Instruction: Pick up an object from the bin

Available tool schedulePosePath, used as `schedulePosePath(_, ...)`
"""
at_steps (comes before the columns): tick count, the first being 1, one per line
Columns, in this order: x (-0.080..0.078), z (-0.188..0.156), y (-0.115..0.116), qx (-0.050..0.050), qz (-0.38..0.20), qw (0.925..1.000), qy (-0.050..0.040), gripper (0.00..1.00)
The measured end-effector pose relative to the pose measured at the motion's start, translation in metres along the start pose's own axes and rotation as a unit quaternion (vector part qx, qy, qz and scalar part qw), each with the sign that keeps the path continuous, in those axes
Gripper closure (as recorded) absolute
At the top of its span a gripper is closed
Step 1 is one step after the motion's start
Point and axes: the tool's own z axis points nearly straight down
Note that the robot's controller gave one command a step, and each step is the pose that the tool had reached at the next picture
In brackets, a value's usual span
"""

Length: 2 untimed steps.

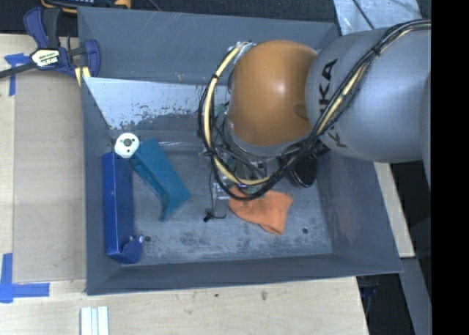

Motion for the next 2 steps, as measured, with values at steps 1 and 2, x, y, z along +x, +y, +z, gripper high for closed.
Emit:
schedulePosePath(1, -0.002, -0.005, 0.0, -0.001, 0.001, 1.0, -0.0042, 0.0)
schedulePosePath(2, -0.025, 0.014, -0.03, -0.002, -0.036, 0.9993, -0.0066, 0.0)
